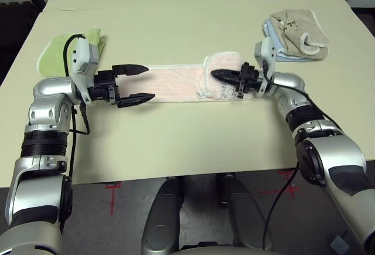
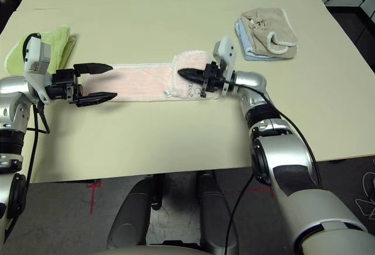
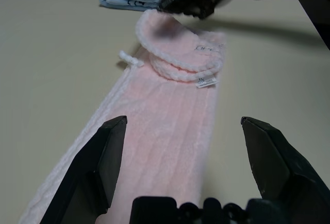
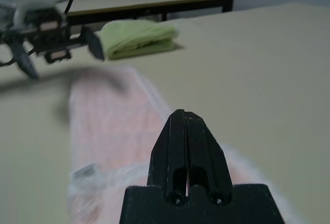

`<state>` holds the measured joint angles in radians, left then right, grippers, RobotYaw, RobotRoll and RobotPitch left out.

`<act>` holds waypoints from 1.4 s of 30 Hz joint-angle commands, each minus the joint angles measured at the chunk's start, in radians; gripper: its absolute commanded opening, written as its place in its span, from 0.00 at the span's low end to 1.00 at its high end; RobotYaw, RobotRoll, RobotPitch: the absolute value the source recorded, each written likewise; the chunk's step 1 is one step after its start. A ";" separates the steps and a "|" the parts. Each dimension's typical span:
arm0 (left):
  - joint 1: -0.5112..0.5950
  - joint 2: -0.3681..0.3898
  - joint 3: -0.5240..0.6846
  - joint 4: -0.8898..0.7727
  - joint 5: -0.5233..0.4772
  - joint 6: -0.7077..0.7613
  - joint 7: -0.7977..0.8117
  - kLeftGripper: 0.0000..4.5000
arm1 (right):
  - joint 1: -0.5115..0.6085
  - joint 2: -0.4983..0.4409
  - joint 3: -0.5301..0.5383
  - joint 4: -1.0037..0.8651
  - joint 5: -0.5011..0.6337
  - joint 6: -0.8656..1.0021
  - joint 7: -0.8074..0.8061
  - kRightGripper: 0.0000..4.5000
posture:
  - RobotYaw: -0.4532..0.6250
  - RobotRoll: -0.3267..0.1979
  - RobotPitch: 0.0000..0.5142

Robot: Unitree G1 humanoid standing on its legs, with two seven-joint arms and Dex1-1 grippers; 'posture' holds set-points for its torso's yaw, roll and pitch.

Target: Fold the towel and set it aside.

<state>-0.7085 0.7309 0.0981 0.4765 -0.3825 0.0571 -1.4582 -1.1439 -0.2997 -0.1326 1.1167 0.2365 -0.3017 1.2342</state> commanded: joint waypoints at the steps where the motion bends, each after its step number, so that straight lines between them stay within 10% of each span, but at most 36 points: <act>1: 0.002 0.007 -0.002 -0.015 -0.004 -0.003 -0.011 1.00 | 0.001 0.009 0.000 0.036 -0.030 0.017 -0.113 0.01 | 0.52 0.62 0.54; 17: 0.034 0.038 0.007 -0.070 -0.014 0.034 0.000 1.00 | 0.103 0.078 0.064 0.139 -0.186 0.009 -0.393 0.01 | 0.56 0.62 0.56; 31: 0.016 0.013 0.009 0.011 0.005 -0.021 0.046 1.00 | 0.147 -0.167 0.012 -0.311 0.080 0.093 0.265 0.01 | 0.49 0.62 0.55; 42: -0.023 0.118 0.030 0.003 0.016 0.145 0.141 1.00 | 0.312 -0.295 0.069 -0.434 0.083 0.127 0.380 0.01 | 0.50 0.62 0.56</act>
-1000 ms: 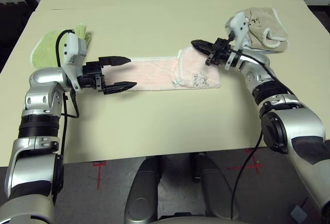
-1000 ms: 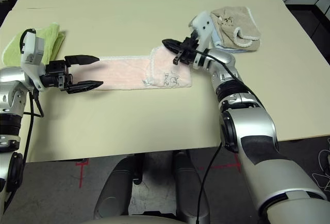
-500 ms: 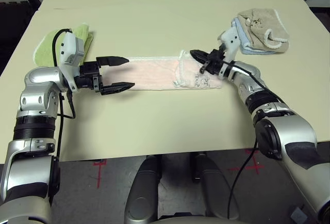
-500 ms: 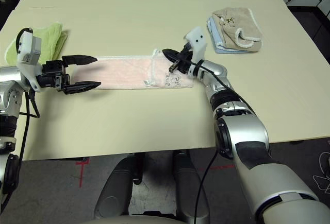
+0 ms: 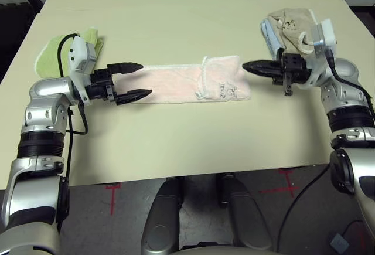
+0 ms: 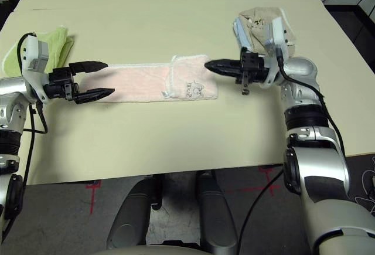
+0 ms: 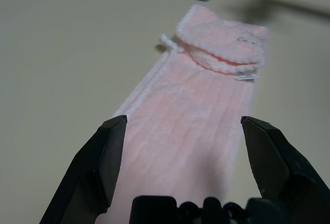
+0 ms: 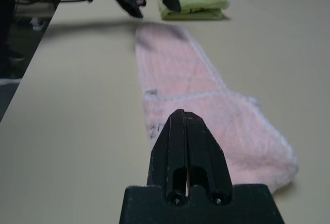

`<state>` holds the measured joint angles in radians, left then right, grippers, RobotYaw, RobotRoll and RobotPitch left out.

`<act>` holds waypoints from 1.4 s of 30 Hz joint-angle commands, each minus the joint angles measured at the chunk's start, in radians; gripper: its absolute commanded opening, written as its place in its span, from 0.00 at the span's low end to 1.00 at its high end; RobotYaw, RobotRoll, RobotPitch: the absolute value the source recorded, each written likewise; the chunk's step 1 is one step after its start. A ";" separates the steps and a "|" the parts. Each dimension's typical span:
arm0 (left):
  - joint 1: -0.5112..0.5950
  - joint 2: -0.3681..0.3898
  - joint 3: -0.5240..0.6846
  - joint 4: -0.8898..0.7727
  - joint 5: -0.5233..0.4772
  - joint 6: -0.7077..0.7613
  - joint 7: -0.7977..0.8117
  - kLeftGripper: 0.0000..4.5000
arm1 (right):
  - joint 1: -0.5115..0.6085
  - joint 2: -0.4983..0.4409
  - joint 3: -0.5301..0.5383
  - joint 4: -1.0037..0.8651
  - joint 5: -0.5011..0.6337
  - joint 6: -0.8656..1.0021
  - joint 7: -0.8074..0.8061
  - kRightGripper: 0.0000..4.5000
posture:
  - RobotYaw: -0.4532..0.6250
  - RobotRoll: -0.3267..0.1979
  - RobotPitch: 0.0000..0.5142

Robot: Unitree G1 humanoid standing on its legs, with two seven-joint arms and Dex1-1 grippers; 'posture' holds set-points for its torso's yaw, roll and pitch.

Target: Fold the towel and set it aside.

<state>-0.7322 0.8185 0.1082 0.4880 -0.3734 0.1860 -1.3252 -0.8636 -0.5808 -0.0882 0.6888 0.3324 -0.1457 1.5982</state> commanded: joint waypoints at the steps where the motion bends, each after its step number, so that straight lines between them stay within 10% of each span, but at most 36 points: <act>1: -0.002 0.039 0.029 -0.009 0.001 0.021 0.010 1.00 | 0.035 -0.016 0.030 0.001 -0.016 -0.043 0.016 0.01 | 0.51 0.62 0.56; 10: 0.033 0.191 -0.002 -0.012 0.052 0.112 -0.044 1.00 | 0.025 -0.027 0.096 0.028 -0.059 -0.077 -0.001 0.01 | 0.53 0.62 0.57; 24: -0.122 0.220 -0.070 0.033 -0.028 0.868 -0.004 1.00 | 0.031 0.010 0.090 -0.131 -0.014 0.074 -0.039 1.00 | 0.52 0.62 0.56; 42: 0.050 0.269 -0.001 -0.052 -0.119 1.034 0.046 1.00 | 0.038 0.007 0.092 -0.187 0.000 0.103 -0.074 1.00 | 0.51 0.62 0.57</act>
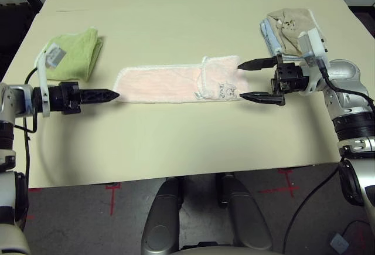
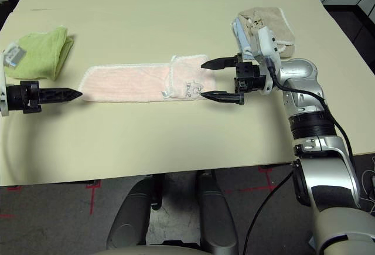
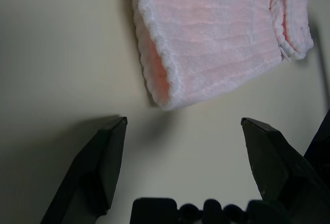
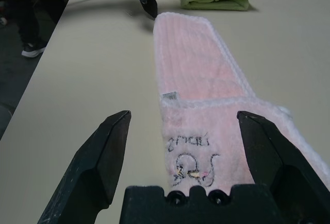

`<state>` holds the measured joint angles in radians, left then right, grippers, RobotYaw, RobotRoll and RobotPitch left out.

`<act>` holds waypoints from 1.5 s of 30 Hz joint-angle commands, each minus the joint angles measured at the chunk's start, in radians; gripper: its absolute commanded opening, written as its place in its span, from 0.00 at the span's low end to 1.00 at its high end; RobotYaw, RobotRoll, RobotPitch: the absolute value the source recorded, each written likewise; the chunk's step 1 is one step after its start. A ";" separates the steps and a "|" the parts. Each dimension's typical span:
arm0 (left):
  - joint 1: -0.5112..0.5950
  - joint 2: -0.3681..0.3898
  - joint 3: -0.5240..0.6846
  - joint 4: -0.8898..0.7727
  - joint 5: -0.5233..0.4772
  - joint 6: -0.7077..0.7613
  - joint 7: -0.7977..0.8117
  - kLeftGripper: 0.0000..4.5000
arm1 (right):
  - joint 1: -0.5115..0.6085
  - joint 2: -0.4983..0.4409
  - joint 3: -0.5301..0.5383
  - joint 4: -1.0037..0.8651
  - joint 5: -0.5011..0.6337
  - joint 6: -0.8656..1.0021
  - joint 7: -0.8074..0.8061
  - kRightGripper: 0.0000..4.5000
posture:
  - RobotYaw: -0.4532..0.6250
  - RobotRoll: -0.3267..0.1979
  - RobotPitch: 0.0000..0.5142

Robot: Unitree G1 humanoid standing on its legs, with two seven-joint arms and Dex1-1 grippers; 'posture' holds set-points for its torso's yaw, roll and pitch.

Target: Fold the towel and set it aside.

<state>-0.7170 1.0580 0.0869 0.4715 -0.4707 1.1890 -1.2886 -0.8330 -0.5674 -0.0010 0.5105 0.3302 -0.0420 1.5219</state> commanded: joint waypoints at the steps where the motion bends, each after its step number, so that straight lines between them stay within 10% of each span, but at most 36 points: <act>1: 0.044 0.033 0.022 -0.043 -0.027 0.037 0.013 1.00 | 0.004 -0.006 0.005 -0.005 0.001 -0.002 0.003 1.00 | 0.51 0.62 0.57; 45: -0.072 -0.147 -0.019 0.107 -0.056 -0.027 0.176 1.00 | -0.002 -0.025 0.003 -0.056 0.005 0.004 -0.032 1.00 | 0.46 0.62 0.57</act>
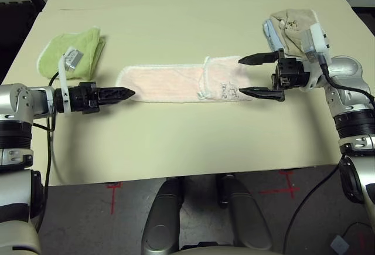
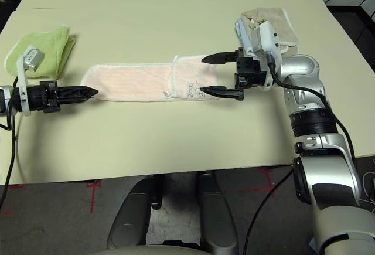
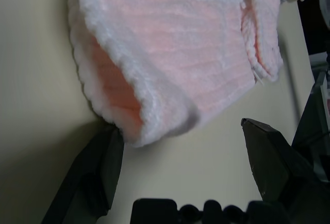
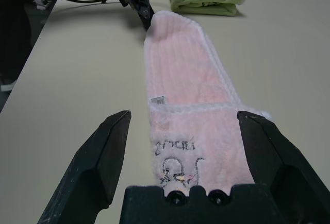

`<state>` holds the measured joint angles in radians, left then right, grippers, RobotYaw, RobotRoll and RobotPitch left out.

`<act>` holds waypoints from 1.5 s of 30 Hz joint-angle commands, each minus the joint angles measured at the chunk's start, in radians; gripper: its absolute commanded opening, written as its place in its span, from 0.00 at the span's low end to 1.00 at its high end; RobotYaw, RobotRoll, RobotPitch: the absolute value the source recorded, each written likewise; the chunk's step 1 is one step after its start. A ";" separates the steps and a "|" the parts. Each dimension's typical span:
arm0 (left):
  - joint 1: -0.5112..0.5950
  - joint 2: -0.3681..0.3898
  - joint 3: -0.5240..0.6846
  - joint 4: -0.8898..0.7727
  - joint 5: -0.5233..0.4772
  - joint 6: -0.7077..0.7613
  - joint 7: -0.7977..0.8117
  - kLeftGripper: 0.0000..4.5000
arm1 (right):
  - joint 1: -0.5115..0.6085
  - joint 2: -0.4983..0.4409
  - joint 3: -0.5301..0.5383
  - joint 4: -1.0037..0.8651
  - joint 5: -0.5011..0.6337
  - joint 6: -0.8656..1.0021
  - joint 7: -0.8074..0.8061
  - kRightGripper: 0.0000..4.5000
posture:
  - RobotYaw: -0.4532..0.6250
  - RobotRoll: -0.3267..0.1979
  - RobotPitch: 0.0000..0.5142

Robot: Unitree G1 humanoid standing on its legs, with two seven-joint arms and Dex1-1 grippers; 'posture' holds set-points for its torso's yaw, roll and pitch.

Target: Fold the towel and set it aside.

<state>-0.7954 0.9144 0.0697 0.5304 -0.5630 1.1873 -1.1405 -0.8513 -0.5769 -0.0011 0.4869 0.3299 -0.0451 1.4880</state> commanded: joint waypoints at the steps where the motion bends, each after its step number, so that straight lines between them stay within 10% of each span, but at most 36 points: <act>1: 0.006 -0.003 0.001 0.056 0.040 -0.032 0.033 1.00 | 0.018 -0.017 0.002 -0.036 0.005 0.008 0.002 1.00 | 0.46 0.62 0.57; 17: 0.007 0.009 0.030 0.108 0.051 -0.050 0.056 1.00 | 0.016 -0.021 0.004 -0.039 -0.001 0.006 0.003 1.00 | 0.46 0.62 0.56; 31: -0.029 -0.025 0.127 0.136 0.027 -0.032 0.139 0.00 | 0.027 -0.026 0.005 -0.056 0.001 0.012 -0.001 1.00 | 0.46 0.62 0.54; 45: 0.202 0.179 0.238 -0.133 -0.075 0.133 0.075 0.00 | 0.007 -0.020 0.002 0.049 -0.016 -0.034 -0.011 1.00 | 0.52 0.62 0.55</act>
<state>-0.6304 1.0775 0.2806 0.4352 -0.6133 1.2931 -1.0602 -0.8447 -0.5882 -0.0020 0.5220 0.3262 -0.0608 1.4713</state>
